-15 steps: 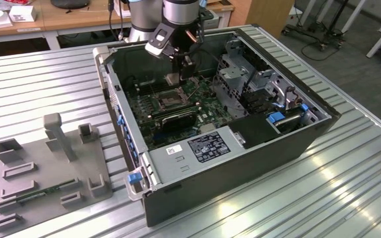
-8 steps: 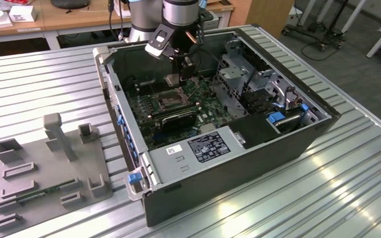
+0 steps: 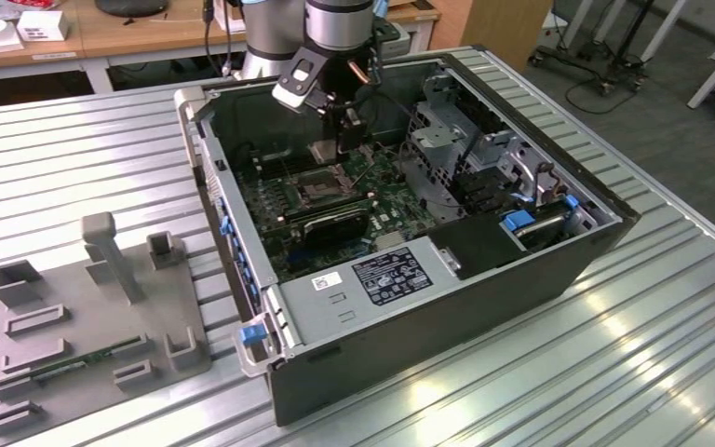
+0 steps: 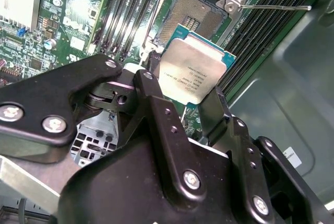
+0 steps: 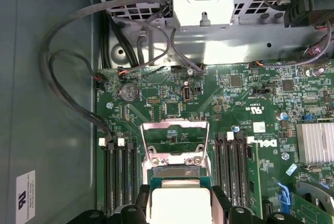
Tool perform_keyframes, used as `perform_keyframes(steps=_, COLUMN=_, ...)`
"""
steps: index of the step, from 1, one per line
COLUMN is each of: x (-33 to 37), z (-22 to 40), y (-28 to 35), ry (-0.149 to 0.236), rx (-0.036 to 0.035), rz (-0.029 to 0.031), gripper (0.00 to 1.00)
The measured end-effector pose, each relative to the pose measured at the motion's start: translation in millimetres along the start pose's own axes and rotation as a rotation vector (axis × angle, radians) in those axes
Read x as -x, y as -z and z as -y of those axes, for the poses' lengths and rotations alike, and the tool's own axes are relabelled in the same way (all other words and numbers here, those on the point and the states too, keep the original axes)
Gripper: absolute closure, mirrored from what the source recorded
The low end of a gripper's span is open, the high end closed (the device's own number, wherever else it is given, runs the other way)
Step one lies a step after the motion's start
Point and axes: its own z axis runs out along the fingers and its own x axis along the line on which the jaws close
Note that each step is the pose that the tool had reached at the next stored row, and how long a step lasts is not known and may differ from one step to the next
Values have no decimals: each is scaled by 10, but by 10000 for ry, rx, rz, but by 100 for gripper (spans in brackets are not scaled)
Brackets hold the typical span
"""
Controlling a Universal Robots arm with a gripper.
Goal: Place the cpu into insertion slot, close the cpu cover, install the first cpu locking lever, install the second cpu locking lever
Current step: 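Place the cpu into insertion slot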
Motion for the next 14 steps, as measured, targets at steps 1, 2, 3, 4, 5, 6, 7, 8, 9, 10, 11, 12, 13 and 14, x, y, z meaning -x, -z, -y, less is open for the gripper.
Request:
perform_keyframes(steps=1, x=0, z=1, y=-7, ry=0, rx=0, rz=0, gripper=46)
perform_keyframes(steps=2, x=0, z=2, y=-15, ry=-1, rx=0, rz=0, gripper=46)
perform_keyframes(steps=3, x=1, z=3, y=-23, ry=-1, rx=0, rz=0, gripper=46)
perform_keyframes(steps=4, x=1, z=3, y=-30, ry=0, rx=0, rz=-1, gripper=46)
perform_keyframes(steps=5, x=1, z=4, y=-35, ry=-1, rx=1, rz=-1, gripper=46)
perform_keyframes(steps=6, x=1, z=4, y=-35, ry=-1, rx=-1, rz=2, gripper=46)
perform_keyframes(steps=7, x=1, z=4, y=-36, ry=-1, rx=0, rz=1, gripper=46)
perform_keyframes(steps=8, x=1, z=4, y=-37, ry=-1, rx=0, rz=0, gripper=46)
perform_keyframes(steps=9, x=1, z=4, y=-37, ry=-1, rx=0, rz=1, gripper=46)
perform_keyframes(steps=10, x=1, z=4, y=-39, ry=-1, rx=1, rz=-1, gripper=46)
perform_keyframes(steps=11, x=1, z=4, y=-41, ry=-1, rx=1, rz=-2, gripper=46)
perform_keyframes(steps=12, x=1, z=5, y=-44, ry=-1, rx=2, rz=-3, gripper=46)
perform_keyframes(steps=13, x=1, z=5, y=-48, ry=-1, rx=1, rz=-2, gripper=46)
perform_keyframes(steps=14, x=1, z=5, y=-51, ry=-1, rx=0, rz=0, gripper=46)
